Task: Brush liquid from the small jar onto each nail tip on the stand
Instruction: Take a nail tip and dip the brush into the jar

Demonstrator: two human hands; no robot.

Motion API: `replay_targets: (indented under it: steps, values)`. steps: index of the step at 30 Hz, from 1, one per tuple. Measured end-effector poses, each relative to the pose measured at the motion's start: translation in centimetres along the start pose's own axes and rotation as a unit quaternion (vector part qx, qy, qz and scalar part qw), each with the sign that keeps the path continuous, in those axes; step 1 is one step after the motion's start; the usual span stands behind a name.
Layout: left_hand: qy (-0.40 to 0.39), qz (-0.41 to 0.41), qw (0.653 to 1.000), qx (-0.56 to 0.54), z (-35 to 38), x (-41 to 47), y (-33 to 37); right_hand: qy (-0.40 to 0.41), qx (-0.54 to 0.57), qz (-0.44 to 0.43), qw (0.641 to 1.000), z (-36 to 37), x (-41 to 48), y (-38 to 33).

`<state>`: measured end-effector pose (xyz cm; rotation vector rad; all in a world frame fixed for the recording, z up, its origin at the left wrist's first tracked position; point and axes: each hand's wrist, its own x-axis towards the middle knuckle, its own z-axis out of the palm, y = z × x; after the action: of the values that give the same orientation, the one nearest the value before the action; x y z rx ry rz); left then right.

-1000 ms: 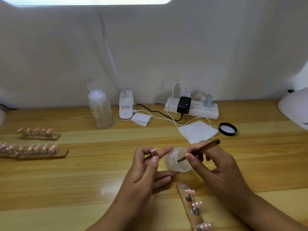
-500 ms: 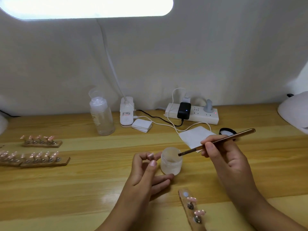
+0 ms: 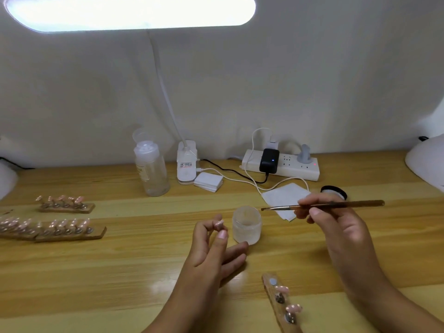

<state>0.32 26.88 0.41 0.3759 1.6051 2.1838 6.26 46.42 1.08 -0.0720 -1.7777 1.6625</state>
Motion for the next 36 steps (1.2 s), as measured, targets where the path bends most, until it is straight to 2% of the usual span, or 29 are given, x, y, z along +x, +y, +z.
replay_targets:
  steps: [6,10,22,27,36]
  values:
    - [0.005,0.009,0.999,0.047,-0.48,0.00,-0.38,-0.070,-0.054,-0.022,0.996,0.34,-0.42,-0.21]
    - [-0.028,0.051,0.995,0.084,-0.19,-0.24,-0.58,-0.085,-0.070,-0.021,0.994,0.30,-0.39,-0.07]
    - [-0.060,0.059,0.992,0.092,-0.12,-0.14,-0.63,-0.049,-0.010,-0.014,0.999,0.30,-0.41,-0.06]
    - [-0.070,0.055,0.992,0.095,-0.20,-0.12,-0.71,-0.064,-0.027,0.007,0.998,0.31,-0.28,0.29]
    - [-0.082,0.059,0.991,0.093,-0.09,-0.34,-0.48,-0.030,-0.006,0.033,0.999,0.19,0.03,-0.23]
